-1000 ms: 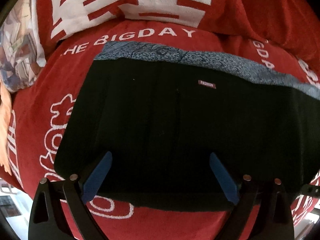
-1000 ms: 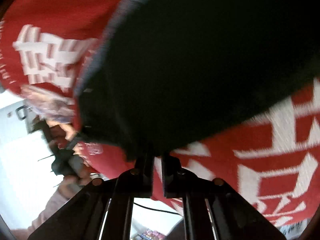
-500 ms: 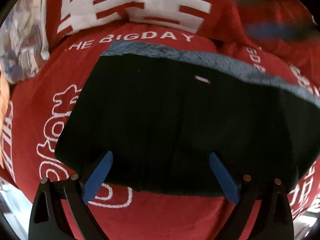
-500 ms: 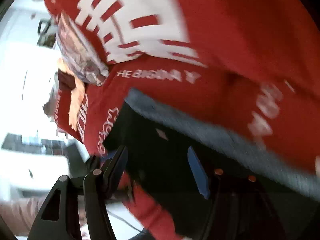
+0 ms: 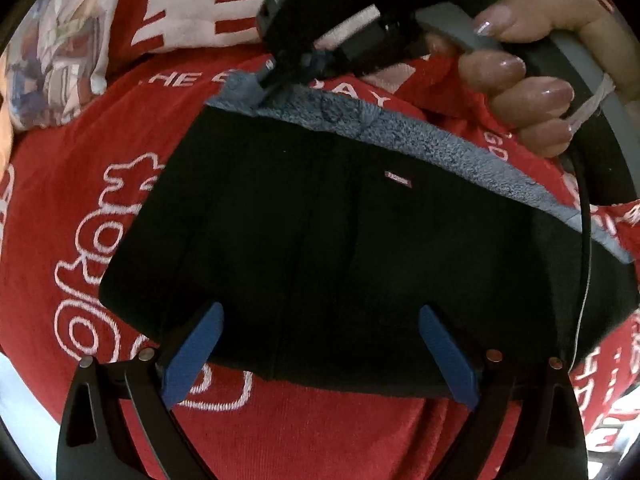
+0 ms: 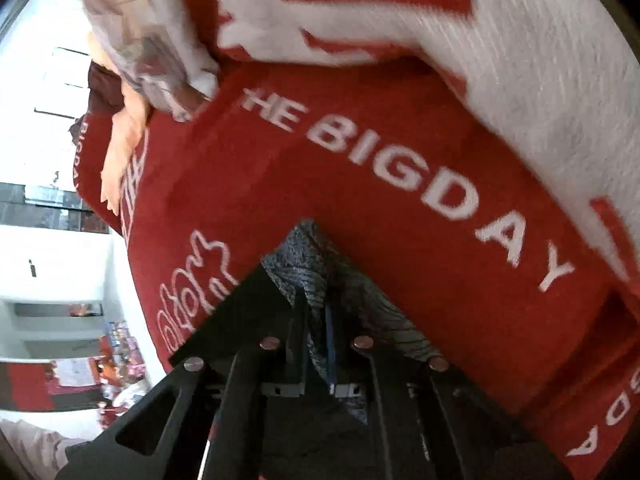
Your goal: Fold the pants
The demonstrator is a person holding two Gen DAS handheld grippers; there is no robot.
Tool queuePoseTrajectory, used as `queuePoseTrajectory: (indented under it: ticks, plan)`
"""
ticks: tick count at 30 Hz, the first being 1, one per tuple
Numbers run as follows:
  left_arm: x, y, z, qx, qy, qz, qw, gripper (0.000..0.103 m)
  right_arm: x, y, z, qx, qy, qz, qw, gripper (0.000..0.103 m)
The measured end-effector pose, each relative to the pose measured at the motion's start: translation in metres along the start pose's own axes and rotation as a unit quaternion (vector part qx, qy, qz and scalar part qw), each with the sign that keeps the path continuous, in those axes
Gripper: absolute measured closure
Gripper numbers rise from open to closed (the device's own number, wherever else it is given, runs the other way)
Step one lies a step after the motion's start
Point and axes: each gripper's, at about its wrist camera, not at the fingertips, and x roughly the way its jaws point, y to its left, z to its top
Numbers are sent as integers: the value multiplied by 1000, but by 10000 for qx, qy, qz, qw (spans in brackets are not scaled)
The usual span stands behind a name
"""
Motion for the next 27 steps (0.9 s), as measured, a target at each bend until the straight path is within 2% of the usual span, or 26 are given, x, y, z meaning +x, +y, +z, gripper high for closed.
queuePoseTrajectory:
  ticks: [2,4,5,7,10,13,16,17,18,20,21,22,25,27]
  plan:
    - [-2,3,-2,81,37,-53,9999,6,4,2,6,30,-45,-25,10000,96]
    - [-7,1,-1,287,108,74,9995,6,20,-11,7,428,-9,-96,9990,94]
    - [-11,2,1,308,138,90,9994,6,19,-16,6,647,-177,-12,9977,91]
    - [-18,5,8,254,94,61,9996,6,6,-20,-3,838,-434,-100,9955,78]
    - [-26,5,32,211,-115,86,9997,6,-33,-23,-30,911,-709,-477,9922,74]
    - [-11,-3,62,264,-134,164,9994,6,-81,-46,-91,1398,-1029,-894,9808,74]
    - [20,-8,76,374,-154,665,9970,6,-113,-84,-165,2127,-1108,-1220,9631,74]
    - [35,-3,77,355,-32,948,9949,5,-119,-100,-198,2425,-1042,-1374,9547,74]
    - [42,3,78,223,43,937,9953,1,-123,-113,-221,2633,-973,-1533,9475,74]
    - [40,12,79,-28,21,877,9961,0,-132,-143,-280,3198,-831,-1867,9252,74]
    - [37,14,80,-2,104,1011,9948,0,-138,-153,-307,3452,-877,-1885,9152,75]
    - [35,15,79,30,146,1042,9945,0,-152,-162,-342,3718,-1277,-1546,9064,75]
    - [18,3,69,280,224,1242,9916,0,-176,-167,-399,4247,-1485,-1634,8780,70]
    - [5,-18,60,557,221,1249,9904,0,-190,-168,-433,4514,-1776,-1454,8623,67]
